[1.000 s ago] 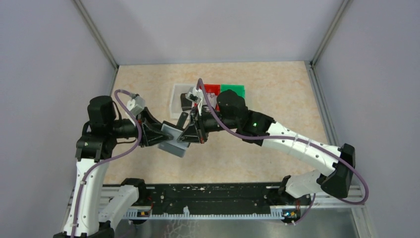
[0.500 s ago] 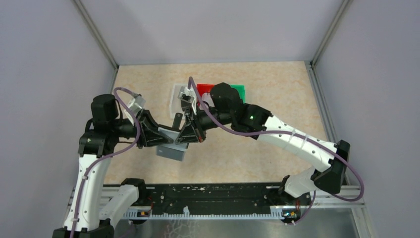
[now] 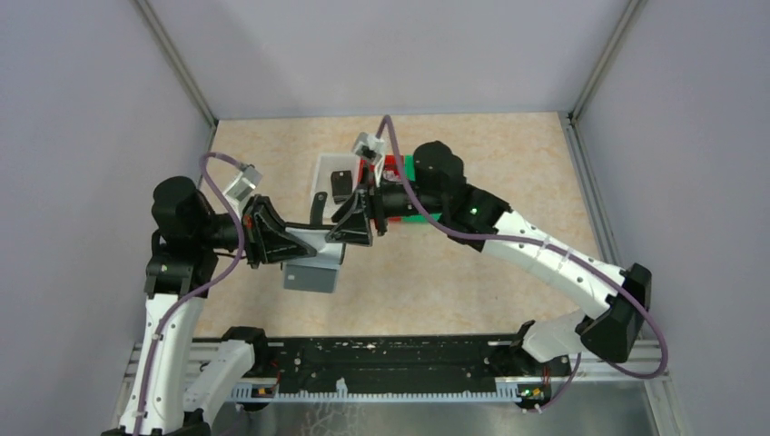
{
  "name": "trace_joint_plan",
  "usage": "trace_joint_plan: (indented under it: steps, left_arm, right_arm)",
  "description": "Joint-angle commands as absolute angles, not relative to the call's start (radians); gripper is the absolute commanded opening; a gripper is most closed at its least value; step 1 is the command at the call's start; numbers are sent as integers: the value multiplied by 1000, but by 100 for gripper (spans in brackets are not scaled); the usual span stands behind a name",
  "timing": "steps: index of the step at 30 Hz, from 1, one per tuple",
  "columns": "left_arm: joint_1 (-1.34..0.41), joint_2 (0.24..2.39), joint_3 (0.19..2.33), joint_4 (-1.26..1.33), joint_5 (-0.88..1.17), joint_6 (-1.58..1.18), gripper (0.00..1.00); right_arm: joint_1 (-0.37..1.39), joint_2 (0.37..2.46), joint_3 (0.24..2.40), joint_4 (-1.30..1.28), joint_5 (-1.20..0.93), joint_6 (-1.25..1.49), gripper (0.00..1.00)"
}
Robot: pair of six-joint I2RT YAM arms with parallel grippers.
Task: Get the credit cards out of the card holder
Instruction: Remove the credit card from the card holder.
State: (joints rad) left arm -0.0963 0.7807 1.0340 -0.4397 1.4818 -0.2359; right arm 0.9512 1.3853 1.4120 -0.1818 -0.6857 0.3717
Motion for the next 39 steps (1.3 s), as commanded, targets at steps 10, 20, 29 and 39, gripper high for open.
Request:
trace_joint_plan:
  steps: [10, 20, 29, 39]
  left_arm:
    - [-101, 782, 1012, 179, 1249, -890, 0]
    - [-101, 799, 1000, 315, 1221, -1039, 0]
    - [-101, 810, 1020, 320, 1233, -1059, 0]
    - [-101, 802, 1014, 330, 1243, -1078, 0]
  right_arm:
    - [870, 997, 833, 571, -492, 606, 83]
    - [921, 1056, 749, 651, -411, 580, 87]
    - [973, 1132, 777, 700, -435, 575, 98]
    - [976, 1148, 793, 696, -409, 572, 97]
